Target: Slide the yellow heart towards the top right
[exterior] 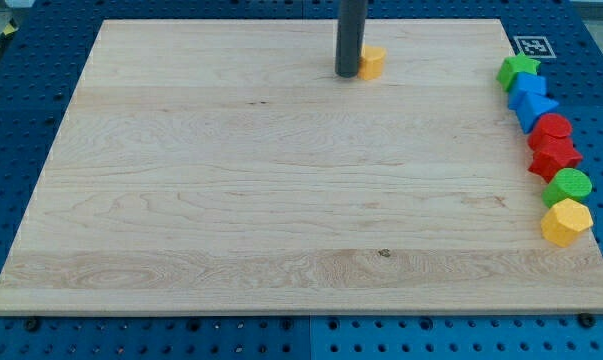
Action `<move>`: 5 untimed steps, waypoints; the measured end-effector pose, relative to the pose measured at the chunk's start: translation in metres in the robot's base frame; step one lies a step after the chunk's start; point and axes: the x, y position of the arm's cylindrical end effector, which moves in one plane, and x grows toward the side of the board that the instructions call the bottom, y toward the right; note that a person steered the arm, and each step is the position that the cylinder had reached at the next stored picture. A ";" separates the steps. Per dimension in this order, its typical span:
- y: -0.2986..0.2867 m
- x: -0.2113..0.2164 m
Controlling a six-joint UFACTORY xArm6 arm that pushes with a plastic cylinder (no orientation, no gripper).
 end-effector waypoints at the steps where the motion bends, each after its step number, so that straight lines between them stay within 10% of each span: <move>1: 0.000 0.000; 5: 0.000 0.014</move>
